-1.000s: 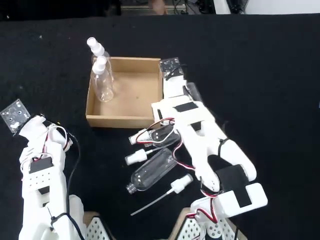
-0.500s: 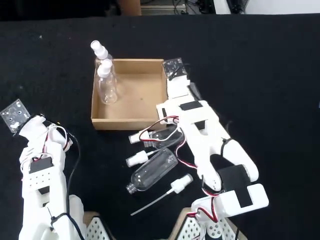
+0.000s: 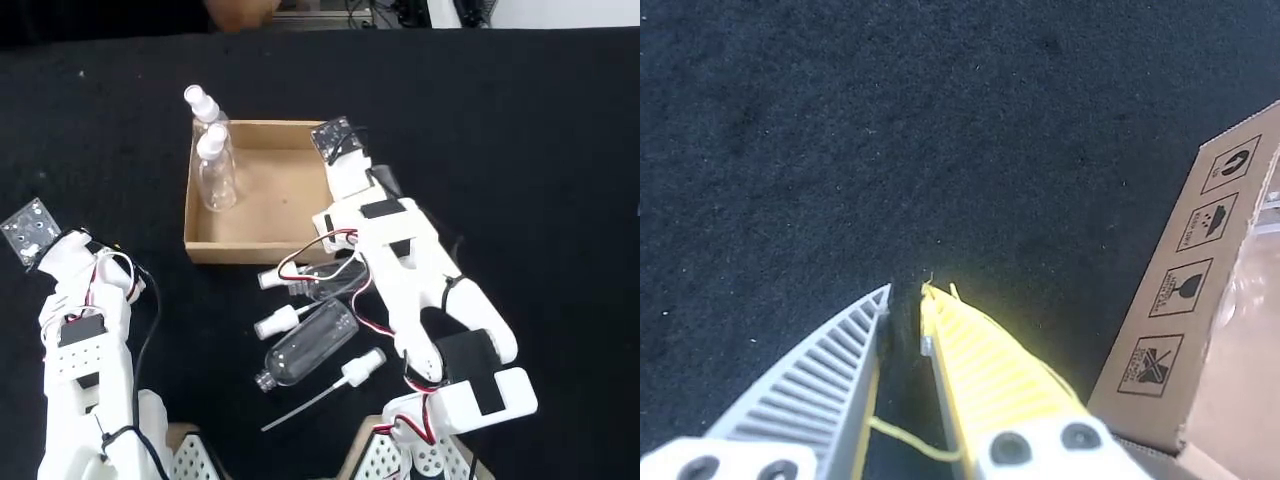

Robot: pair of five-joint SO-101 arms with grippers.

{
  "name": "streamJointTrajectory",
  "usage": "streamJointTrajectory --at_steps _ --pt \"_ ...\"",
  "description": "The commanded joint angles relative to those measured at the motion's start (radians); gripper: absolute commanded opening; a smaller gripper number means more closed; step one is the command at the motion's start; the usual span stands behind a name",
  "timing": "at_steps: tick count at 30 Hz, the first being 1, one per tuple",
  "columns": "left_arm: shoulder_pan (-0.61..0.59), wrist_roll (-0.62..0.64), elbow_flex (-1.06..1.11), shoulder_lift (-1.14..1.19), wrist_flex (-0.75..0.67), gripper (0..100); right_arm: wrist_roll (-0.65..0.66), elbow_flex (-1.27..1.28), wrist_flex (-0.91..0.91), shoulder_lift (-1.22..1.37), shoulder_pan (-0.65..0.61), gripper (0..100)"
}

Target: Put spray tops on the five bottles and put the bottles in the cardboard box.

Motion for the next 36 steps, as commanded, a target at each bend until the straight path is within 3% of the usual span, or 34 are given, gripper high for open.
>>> streamJointTrajectory --at_steps 1,19,26,32,36 --pt "0.007 0.008 -0.013 -0.021 -0.021 4 0.041 -0.051 0.017 -0.008 0.031 1.0" --pt "0.007 0.008 -0.013 -0.021 -0.021 4 0.066 -0.101 0.092 -0.008 0.028 2.1" --pt "0.007 0.008 -0.013 -0.021 -0.021 4 0.015 -0.157 0.118 -0.013 0.029 22.1" --pt "0.007 0.008 -0.013 -0.021 -0.021 4 0.028 -0.297 0.384 -0.170 0.029 21.4" --pt "0.007 0.008 -0.013 -0.021 -0.021 4 0.253 -0.364 0.644 -0.278 0.035 21.1"
